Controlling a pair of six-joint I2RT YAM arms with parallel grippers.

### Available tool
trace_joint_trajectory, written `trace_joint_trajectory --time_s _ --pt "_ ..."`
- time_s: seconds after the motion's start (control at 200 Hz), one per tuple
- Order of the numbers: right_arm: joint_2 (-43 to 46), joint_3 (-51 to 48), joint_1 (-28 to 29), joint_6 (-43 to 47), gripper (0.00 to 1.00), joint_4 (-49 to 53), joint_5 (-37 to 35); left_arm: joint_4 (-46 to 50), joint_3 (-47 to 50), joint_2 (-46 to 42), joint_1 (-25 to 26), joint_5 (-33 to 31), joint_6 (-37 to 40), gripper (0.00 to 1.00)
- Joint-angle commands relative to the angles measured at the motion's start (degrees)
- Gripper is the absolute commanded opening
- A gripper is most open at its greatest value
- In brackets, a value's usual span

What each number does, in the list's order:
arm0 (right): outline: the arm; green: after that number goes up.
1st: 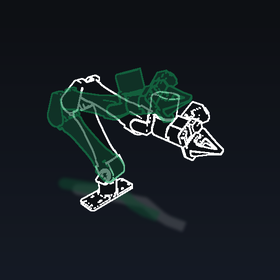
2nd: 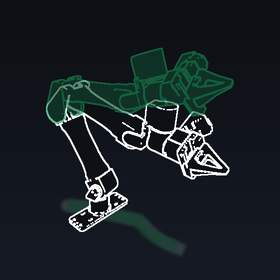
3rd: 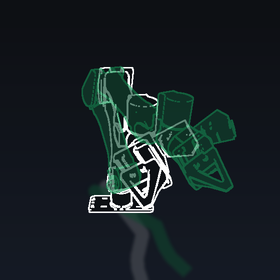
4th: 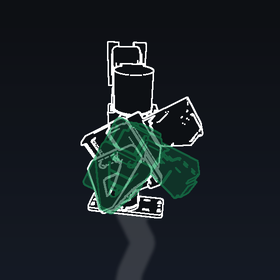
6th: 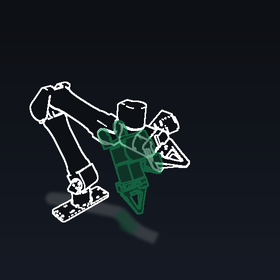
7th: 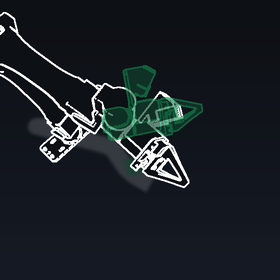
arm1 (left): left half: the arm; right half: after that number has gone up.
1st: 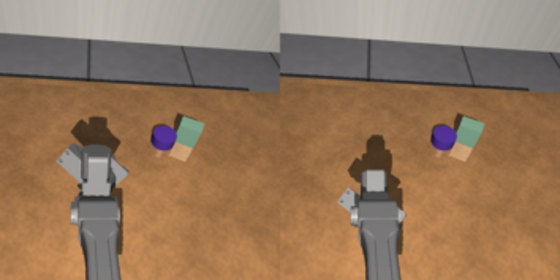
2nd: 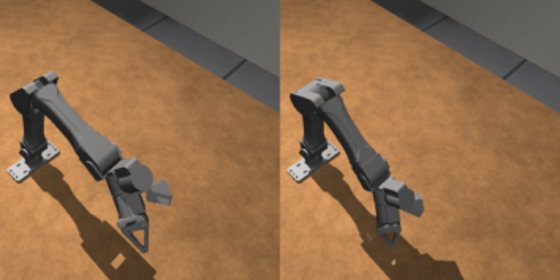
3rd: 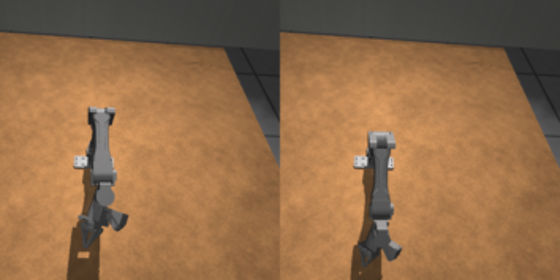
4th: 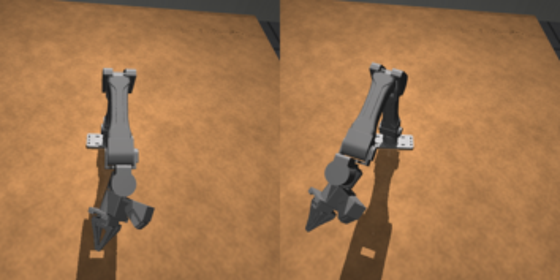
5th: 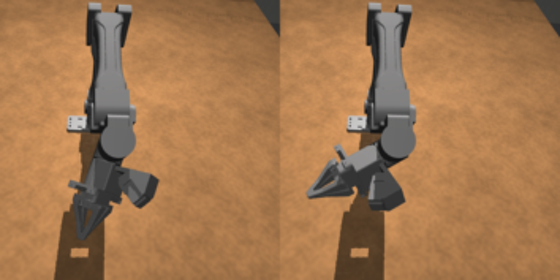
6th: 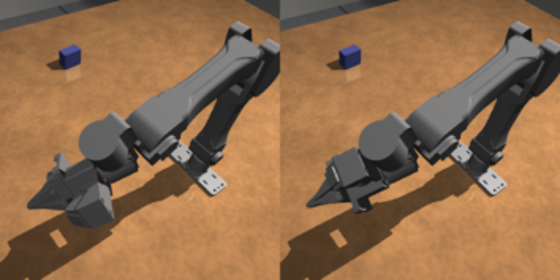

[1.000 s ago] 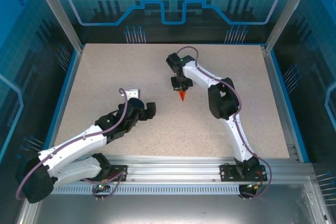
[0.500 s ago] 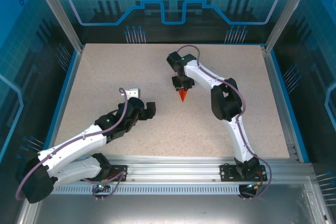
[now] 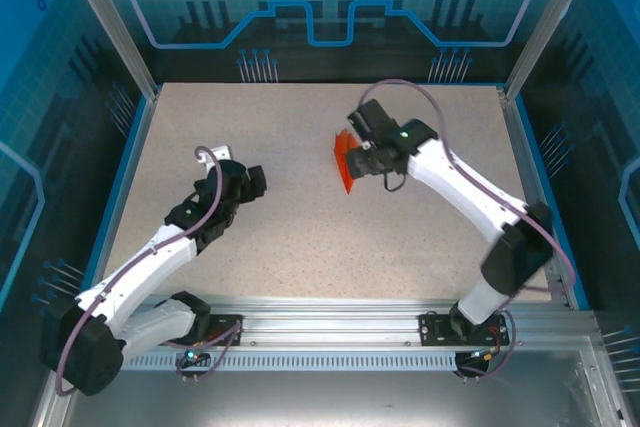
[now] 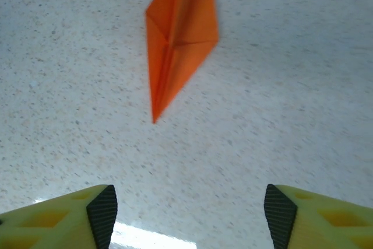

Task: Fold a paper plane with a square sheet of paper (fold left side to right side)

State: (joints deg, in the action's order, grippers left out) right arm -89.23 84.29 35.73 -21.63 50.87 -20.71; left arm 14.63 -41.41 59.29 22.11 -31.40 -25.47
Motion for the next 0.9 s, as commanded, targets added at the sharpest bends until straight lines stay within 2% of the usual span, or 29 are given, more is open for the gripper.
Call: trace_joint_trajectory --time_s 0.0,0.075,0.225,0.3,0.4,0.485,0.605,0.695,0.805,0.895 --pt "7.9 -11.0 -3.5 1.4 0.85 -10.8 -5.0 -5.5 -0.8 0.6 -5.9 -0.5 3.4 0.98" --pt "13.1 -18.9 -7.2 1.5 0.99 -16.5 -6.0 -8.5 0.7 1.6 -9.5 -1.5 3.4 0.99" --pt "20.5 -31.7 -16.5 3.8 0.99 -26.7 -6.5 -15.2 5.3 4.3 -11.9 -6.0 6.2 0.98" --pt "22.5 -39.5 -20.8 9.0 0.99 -35.3 -4.9 -16.1 6.1 6.6 -12.1 -7.1 8.5 0.98" --pt "22.7 -47.4 -26.6 12.1 1.00 -47.2 -1.2 -18.7 7.2 9.8 -12.1 -8.2 12.1 0.99" --pt "21.0 -51.2 -30.0 13.3 1.00 -53.7 1.4 -27.4 10.8 10.7 -12.2 -8.0 15.0 0.99" --pt "17.7 -54.8 -30.8 15.8 1.00 -63.8 3.2 -39.3 15.4 11.7 -12.3 -6.4 19.6 0.99" --pt "15.7 -58.2 -30.8 17.2 0.99 -73.9 4.9 -47.0 17.9 14.0 -12.9 -2.6 22.7 0.99" --pt "14.1 -59.2 -30.3 19.9 0.99 -80.6 7.2 -55.2 19.8 17.9 -13.7 0.7 25.1 0.99" --pt "12.4 -59.7 -30.1 21.6 0.99 -85.5 9.4 -63.6 22.3 19.8 -14.9 6.0 25.5 0.98"
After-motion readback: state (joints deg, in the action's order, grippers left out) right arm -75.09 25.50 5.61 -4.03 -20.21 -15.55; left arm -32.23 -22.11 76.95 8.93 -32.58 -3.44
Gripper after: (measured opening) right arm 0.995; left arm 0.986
